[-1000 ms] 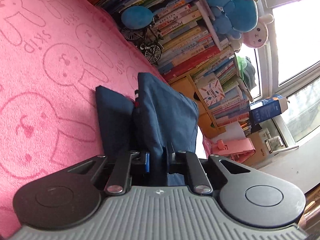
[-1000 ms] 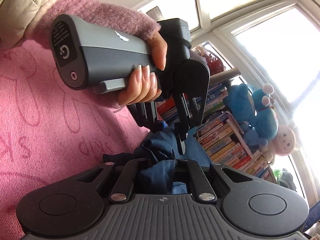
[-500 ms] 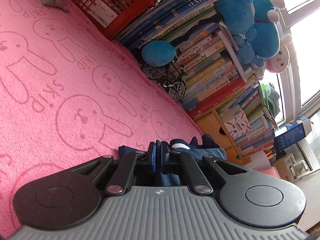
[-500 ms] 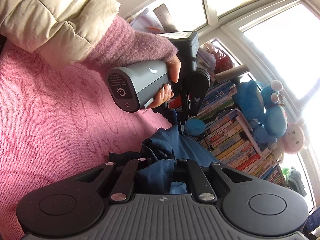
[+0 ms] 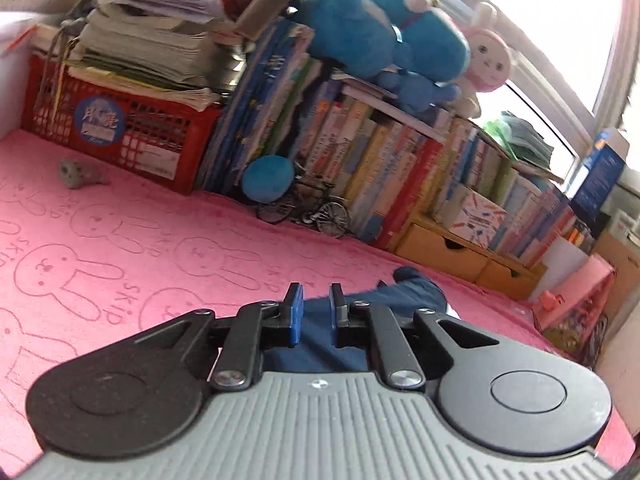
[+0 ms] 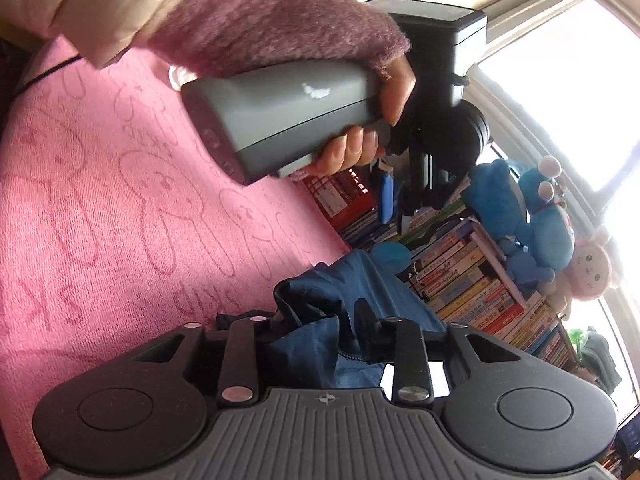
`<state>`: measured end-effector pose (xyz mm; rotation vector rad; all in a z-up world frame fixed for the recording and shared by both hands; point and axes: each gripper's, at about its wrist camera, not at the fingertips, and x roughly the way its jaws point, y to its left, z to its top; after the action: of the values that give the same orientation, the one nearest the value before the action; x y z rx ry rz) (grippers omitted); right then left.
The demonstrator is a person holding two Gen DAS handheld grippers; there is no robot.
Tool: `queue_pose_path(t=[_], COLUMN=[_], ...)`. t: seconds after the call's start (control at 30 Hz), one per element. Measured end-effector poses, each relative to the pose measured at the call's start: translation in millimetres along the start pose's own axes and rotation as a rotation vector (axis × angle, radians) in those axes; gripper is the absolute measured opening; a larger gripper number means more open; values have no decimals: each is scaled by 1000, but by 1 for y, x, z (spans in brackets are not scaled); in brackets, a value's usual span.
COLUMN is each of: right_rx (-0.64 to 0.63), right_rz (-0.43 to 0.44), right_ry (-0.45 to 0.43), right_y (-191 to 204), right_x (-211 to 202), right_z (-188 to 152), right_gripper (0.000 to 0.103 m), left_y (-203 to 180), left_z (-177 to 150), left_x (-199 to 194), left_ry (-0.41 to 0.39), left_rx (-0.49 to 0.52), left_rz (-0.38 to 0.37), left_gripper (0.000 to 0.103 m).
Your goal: Fold clothes
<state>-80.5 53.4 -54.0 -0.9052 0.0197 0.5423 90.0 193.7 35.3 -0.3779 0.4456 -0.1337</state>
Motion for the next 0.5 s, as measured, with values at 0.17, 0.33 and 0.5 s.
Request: queue_pose_path(t=[0.17, 0.33, 0.5], right_rx=[152, 265, 361], right_rz=[125, 130, 10], right_ry=[-23, -19, 46], right_y=[-29, -55, -84], right_x=[-35, -68, -94], right_z=[-7, -33, -70], right_gripper=[60, 64, 68], left_y=[-34, -32, -17], left_z=[-44, -71, -78], left_x=[-4, -3, -13], left_ry=[10, 65, 68], left_rx=[155, 205, 242], left_rz=[65, 149, 357], left_gripper=[14, 18, 19])
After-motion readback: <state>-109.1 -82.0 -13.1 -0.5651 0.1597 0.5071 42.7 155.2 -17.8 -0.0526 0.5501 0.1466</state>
